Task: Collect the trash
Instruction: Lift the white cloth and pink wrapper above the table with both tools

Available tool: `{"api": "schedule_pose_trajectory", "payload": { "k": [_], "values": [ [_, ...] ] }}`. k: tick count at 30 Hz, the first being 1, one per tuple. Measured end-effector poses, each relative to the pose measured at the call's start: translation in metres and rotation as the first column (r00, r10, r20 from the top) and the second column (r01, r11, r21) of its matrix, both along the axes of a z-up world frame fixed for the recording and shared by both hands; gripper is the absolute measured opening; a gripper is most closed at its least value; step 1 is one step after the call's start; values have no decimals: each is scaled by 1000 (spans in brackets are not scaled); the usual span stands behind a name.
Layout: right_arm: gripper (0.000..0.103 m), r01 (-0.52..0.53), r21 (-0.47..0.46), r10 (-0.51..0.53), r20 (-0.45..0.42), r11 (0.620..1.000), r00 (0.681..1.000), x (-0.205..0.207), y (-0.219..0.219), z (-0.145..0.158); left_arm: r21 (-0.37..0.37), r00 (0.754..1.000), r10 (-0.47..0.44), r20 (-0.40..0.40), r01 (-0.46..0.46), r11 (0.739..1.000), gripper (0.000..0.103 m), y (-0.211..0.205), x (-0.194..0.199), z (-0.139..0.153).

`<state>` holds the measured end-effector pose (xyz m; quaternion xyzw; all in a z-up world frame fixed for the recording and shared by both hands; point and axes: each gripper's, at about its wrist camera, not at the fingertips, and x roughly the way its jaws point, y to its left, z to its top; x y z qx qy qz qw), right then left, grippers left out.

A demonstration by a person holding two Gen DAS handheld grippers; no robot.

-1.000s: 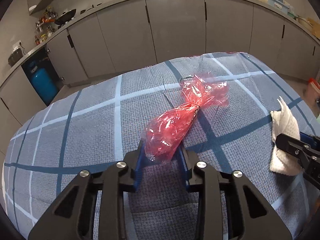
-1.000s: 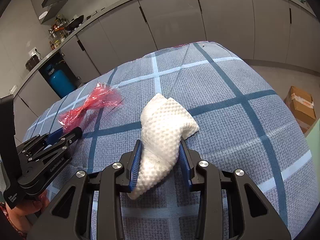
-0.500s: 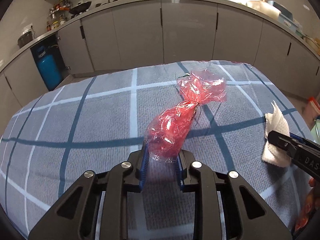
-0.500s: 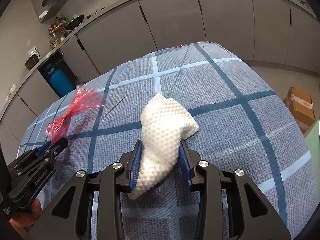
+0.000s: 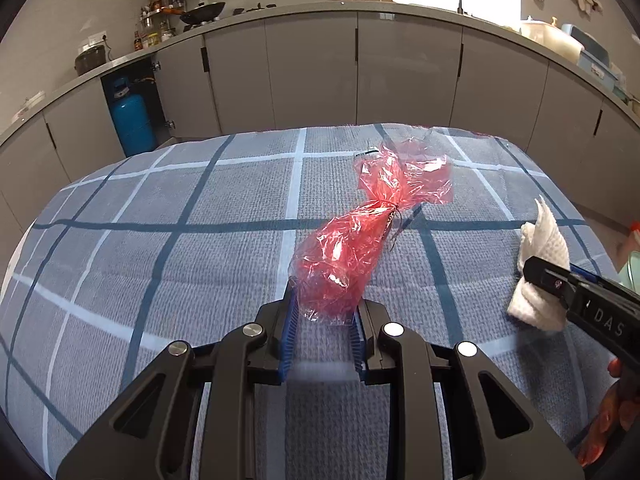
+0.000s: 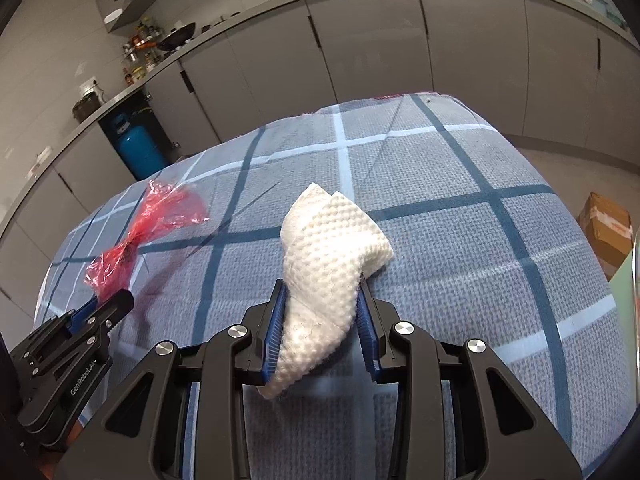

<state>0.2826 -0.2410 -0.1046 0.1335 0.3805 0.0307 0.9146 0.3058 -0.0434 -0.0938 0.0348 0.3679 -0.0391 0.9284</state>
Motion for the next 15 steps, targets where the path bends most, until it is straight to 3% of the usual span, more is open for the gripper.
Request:
{"api": "schedule_pose_trajectory", "payload": {
  "k": [6,15],
  "values": [
    [34,-36,-30,36,18,999,999,-16,8,3,32,999,-1,40,-1,999,24,-10,-18,4],
    [34,-78,-86,84,71,993,994,-51,7,12,13,999,29,40,-29,999,24,-18,-49,5]
  ]
}}
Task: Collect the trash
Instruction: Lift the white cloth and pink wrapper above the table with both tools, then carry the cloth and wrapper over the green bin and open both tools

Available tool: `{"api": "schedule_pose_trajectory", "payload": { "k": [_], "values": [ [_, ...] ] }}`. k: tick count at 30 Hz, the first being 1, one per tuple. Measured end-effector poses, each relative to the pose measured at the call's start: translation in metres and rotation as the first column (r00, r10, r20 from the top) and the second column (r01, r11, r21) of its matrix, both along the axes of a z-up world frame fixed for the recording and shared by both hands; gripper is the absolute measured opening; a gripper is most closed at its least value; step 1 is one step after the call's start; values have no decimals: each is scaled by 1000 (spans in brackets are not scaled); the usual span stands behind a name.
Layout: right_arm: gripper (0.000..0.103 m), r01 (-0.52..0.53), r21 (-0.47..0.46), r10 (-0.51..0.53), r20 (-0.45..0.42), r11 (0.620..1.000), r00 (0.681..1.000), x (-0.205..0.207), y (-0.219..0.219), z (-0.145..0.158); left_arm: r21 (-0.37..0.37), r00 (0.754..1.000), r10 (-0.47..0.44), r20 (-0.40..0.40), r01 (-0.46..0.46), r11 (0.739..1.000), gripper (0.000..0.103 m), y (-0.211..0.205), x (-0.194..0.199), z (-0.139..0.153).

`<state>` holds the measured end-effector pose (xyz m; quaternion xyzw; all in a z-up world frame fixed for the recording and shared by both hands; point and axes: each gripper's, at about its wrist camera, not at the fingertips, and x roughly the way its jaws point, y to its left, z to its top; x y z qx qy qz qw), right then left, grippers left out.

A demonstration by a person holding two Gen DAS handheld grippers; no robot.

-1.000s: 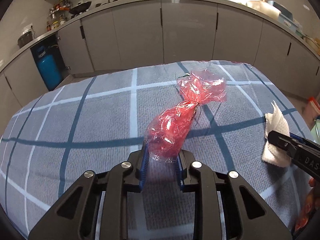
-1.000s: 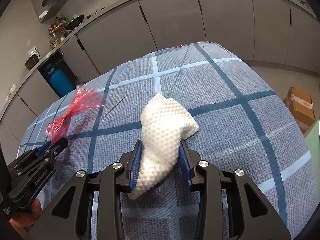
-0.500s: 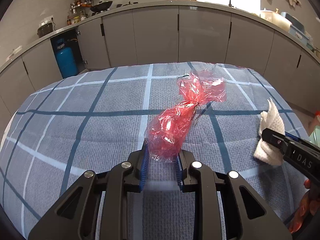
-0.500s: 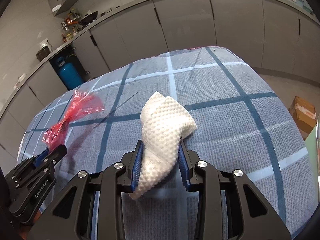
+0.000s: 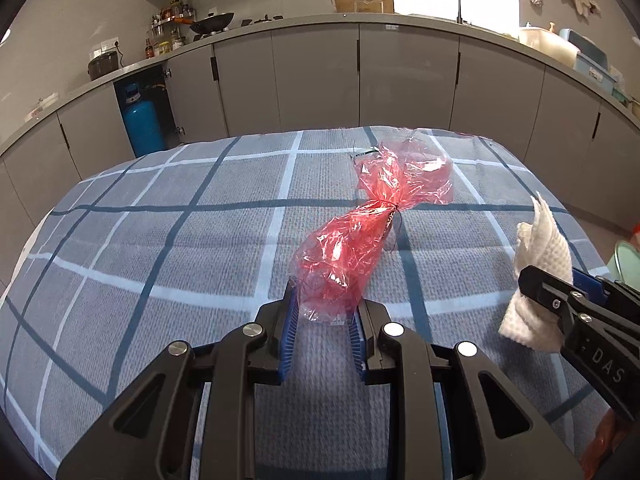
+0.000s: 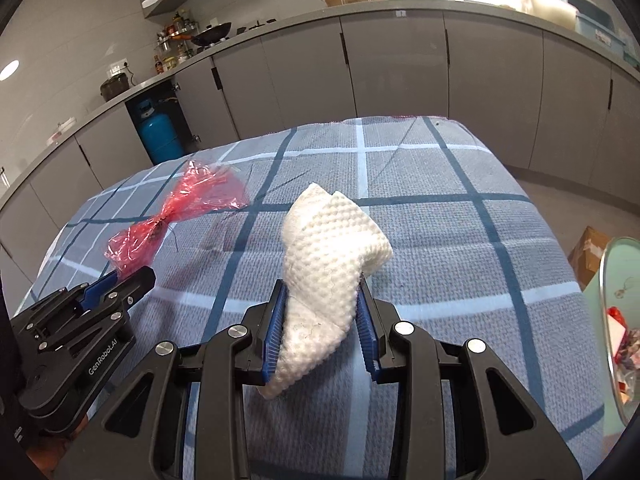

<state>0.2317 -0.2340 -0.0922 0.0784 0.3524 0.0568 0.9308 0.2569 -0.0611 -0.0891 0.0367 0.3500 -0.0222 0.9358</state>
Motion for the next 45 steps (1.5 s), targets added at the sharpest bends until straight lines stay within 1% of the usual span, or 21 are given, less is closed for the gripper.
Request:
{"api": "schedule_pose_trajectory", "payload": {
  "k": [7,13,17,23,28,34,39,45],
  "values": [
    [34,-3,-32,5,50,999,999,-28,-11,5,-18,1000,27,14,-27,999,24,-9,-27,1],
    [34,-2,-33,5,113,999,994,-47,-21,10,2,998,28,48,-28,1000,24,-20,-42,5],
    [34,-5,-32,9,131,999,991,-52,-25,11,14,998,28,60,-29,999,24,-25,-45,6],
    [34,10,-21,-7,121,1000,993,-61,-41,11,8,999,17,46,-18,1000,24,-35,-52,5],
    [34,40,-20,-38,105,999,994,-75,-62,8,3,999,-22,37,22,1000,24,-56,-60,4],
    [34,90,23,-91,97,996,991,-86,-88,5,12,998,-63,26,63,998,24,-82,-70,-5],
    [34,130,56,-135,90,990,987,-92,-104,4,13,997,-78,10,77,997,24,-95,-78,-13],
    [34,162,81,-170,113,984,979,-102,-123,9,21,994,-104,22,103,994,24,-112,-80,-9]
  ]
}}
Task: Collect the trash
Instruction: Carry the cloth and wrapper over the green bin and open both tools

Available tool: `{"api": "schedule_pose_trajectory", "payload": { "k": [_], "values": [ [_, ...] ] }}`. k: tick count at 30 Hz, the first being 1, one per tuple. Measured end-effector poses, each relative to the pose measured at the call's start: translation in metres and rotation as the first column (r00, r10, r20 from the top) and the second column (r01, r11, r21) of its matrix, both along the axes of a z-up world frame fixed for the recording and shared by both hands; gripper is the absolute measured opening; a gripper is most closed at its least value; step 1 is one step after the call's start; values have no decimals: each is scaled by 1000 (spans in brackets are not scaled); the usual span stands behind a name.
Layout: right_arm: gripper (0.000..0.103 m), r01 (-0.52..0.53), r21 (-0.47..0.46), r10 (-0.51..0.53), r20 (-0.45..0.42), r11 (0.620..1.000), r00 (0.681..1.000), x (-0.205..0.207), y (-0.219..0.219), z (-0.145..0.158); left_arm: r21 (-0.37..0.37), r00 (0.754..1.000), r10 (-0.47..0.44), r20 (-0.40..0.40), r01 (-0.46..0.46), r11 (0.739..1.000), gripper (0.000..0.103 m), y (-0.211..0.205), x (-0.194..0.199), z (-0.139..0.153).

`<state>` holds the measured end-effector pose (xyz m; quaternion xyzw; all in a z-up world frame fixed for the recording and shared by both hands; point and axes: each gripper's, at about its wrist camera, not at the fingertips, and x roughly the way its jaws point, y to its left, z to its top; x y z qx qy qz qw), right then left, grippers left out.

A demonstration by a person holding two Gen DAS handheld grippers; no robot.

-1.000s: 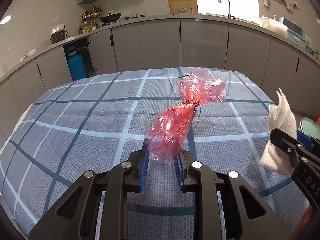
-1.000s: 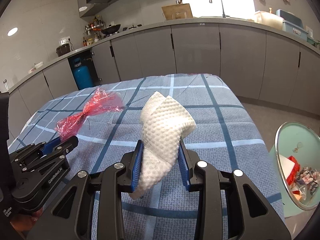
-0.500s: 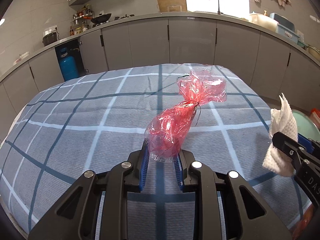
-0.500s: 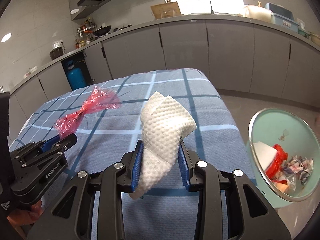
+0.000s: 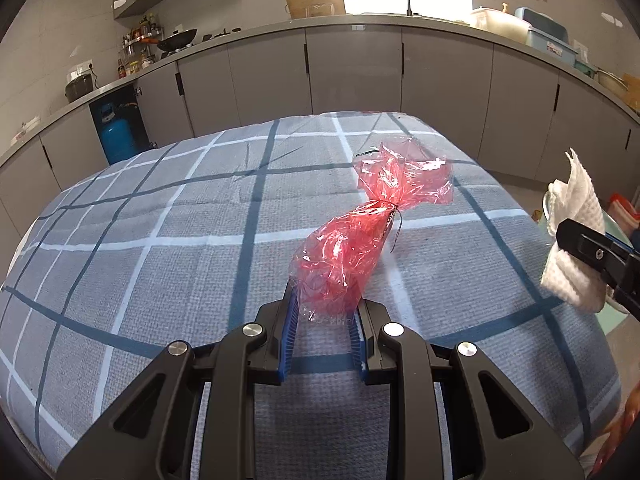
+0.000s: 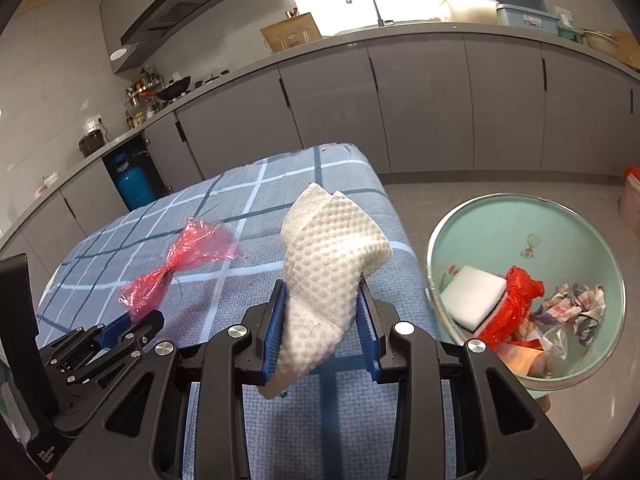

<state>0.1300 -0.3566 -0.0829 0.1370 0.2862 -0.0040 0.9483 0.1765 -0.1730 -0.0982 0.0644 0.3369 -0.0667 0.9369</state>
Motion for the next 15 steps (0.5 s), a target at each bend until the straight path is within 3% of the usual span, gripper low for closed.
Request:
{"api": "schedule_pose_trajectory", "payload": {
  "k": [15],
  "values": [
    [34,141,-55,-141,6,989,990,-26,-81,18,5,982,-185,22,185,983,24,-94,-8,20]
  ]
}}
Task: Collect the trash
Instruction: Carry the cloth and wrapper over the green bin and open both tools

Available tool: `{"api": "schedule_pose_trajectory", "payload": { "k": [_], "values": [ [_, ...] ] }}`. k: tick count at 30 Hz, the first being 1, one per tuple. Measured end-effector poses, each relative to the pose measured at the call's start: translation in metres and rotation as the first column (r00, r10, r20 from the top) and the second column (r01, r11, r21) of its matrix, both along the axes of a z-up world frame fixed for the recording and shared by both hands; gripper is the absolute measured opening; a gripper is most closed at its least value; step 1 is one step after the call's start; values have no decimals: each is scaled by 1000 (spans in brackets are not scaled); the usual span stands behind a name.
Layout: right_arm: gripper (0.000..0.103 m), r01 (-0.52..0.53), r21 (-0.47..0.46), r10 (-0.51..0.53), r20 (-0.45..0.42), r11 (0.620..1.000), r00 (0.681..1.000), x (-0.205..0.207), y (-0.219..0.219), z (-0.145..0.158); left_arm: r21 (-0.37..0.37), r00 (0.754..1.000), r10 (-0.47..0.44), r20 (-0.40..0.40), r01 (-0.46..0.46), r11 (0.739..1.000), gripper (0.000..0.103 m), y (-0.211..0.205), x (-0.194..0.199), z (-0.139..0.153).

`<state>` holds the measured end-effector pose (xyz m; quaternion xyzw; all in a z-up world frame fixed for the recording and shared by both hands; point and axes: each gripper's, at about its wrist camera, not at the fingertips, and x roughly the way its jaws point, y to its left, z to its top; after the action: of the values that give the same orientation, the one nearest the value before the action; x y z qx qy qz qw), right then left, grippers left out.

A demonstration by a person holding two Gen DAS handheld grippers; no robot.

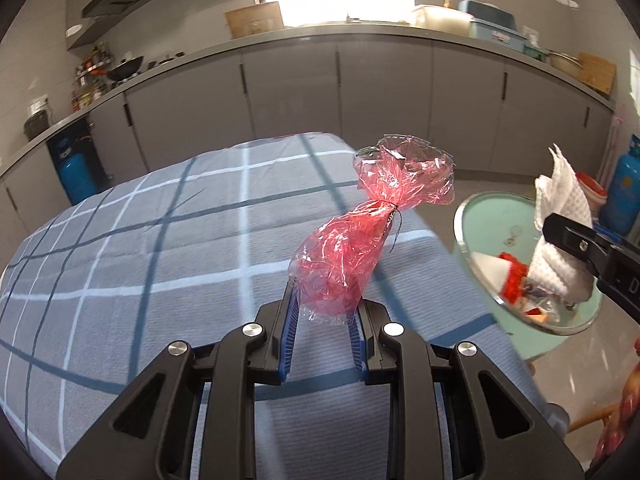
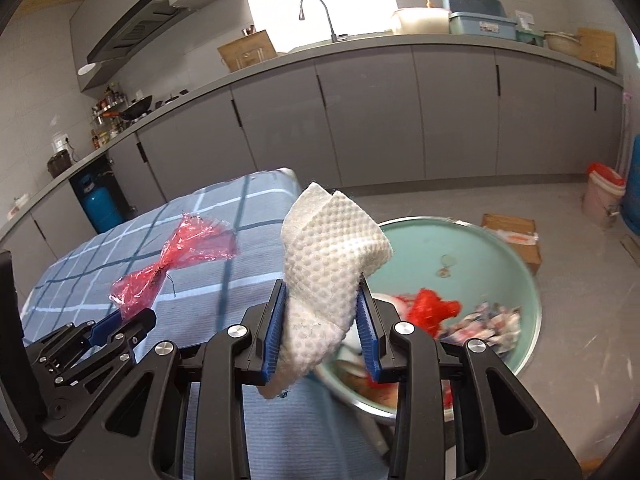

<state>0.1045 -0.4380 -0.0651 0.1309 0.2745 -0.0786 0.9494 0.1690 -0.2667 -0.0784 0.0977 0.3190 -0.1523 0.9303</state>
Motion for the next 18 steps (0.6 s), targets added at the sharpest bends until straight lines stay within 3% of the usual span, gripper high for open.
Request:
{"api": "schedule_pose_trajectory", "payload": {
  "k": [5,13,18],
  "values": [
    [35,69,-36,-68,18,997,998,-7,-27,1,18,998,-61,-4,61,998,24,-34,0,2],
    [35,226,68,-223,-45,972,974,-11,-83,-33,57,989,-135,-56,138,989,24,-84,8,-5],
    [35,240,83,-236,-59,967,970,-9,-91,-41,79,981,-169,-90,176,981,24,-114,17,-14]
  ]
}}
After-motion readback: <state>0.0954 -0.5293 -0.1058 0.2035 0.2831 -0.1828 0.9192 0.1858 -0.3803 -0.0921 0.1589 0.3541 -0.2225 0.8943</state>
